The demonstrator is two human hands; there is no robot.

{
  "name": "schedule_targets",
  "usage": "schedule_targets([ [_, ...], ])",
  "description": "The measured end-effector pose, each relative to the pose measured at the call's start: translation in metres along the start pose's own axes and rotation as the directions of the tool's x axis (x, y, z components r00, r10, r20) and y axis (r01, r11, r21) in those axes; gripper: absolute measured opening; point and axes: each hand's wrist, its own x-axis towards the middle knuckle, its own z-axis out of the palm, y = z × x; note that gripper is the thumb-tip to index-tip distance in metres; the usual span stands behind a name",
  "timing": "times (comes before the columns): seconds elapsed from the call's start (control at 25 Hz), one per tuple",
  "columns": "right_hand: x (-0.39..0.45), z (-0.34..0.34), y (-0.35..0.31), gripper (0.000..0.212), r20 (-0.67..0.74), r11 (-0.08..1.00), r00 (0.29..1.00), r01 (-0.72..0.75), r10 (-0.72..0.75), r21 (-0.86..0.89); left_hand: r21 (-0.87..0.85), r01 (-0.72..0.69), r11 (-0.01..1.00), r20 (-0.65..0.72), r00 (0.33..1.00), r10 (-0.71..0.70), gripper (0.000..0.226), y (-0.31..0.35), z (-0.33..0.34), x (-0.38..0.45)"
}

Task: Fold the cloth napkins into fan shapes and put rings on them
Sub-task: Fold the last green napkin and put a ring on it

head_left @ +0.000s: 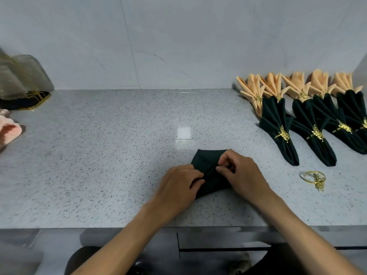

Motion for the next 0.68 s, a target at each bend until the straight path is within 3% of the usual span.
schedule_targets([
  [0.12,0.002,0.001,0.001,0.023,-0.05,0.997,0.999,-0.02,0.016,-0.077,-0.005,0.035,0.999,0.006,0.999,-0.035,0.016,0.01,0.002,0.004],
  [0.24,-0.014,0.008,-0.007,0.022,-0.228,0.925,0.968,0.009,-0.103,-0.381,-0.002,0.101,0.995,-0.017,0.995,-0.101,0.023,0.024,0.006,0.008],
  [0.32,-0.041,0.015,-0.02,0.009,-0.236,0.949,0.964,0.043,-0.121,-0.312,-0.072,0.21,0.975,-0.018,0.977,-0.211,0.027,0.034,0.012,0.013],
  [0.4,-0.069,0.027,-0.03,0.014,-0.182,0.982,0.981,0.037,-0.071,-0.184,-0.14,0.329,0.934,0.014,0.944,-0.331,0.029,0.042,0.015,0.017],
  [0.52,-0.089,0.038,-0.028,0.032,-0.155,0.951,0.985,0.023,-0.074,-0.308,-0.243,0.423,0.873,0.117,0.906,-0.407,0.035,0.039,0.008,0.022],
  [0.6,-0.087,0.036,-0.021,0.03,-0.164,0.924,0.98,0.038,-0.108,-0.381,-0.149,0.343,0.927,0.196,0.929,-0.312,0.035,0.026,-0.005,0.026],
  [0.68,-0.08,0.026,-0.007,0.029,-0.154,0.91,0.98,0.055,-0.129,-0.411,0.075,0.132,0.988,0.234,0.961,-0.146,0.03,0.01,-0.019,0.032],
])
